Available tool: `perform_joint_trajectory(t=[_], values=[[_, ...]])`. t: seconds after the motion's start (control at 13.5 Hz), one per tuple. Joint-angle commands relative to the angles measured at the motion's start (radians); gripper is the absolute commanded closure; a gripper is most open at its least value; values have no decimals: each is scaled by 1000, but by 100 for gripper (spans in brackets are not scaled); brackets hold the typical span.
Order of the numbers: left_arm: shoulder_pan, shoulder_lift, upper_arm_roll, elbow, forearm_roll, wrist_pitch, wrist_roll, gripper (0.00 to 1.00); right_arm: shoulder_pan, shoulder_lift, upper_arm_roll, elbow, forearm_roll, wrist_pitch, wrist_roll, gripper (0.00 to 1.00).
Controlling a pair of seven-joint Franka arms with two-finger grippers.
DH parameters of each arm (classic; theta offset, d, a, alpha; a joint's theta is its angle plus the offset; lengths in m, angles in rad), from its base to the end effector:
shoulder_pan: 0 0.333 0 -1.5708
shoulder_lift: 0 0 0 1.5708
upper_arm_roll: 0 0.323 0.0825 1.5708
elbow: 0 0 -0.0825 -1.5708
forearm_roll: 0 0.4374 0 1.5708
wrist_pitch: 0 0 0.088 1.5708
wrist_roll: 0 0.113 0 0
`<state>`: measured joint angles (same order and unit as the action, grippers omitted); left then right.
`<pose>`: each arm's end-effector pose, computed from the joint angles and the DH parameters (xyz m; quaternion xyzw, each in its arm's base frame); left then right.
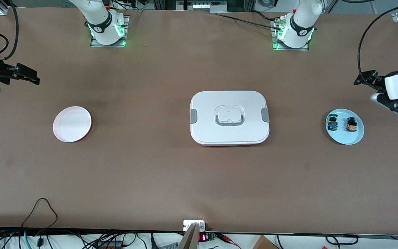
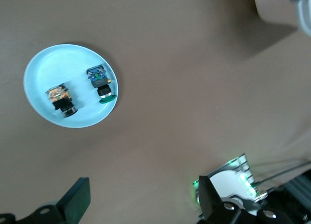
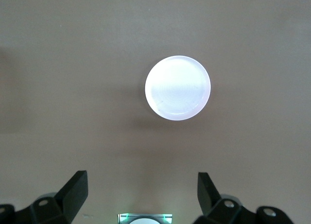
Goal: Transfer orange switch to right arm and place
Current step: 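Lower the left gripper over the orange switch on the blue plate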
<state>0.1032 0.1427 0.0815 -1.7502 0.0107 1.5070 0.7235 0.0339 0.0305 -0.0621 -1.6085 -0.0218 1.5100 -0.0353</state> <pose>0.5973 0.1111 0.4433 0.9460 -0.2612 -0.1770 0.0741 0.6067 -0.0192 0.5825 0.9978 0.0035 -0.0648 0.0098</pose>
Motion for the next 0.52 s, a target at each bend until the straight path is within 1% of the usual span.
perform_joint_trajectory(t=[0.0,0.45], values=[[33,47,-6,-9,21,57,187,2,-2,-6,2,1,-7,-8,14,0],[98,165,-5,-20,23,217,612,2,-2,-6,2,-1,-4,-10,15,0]])
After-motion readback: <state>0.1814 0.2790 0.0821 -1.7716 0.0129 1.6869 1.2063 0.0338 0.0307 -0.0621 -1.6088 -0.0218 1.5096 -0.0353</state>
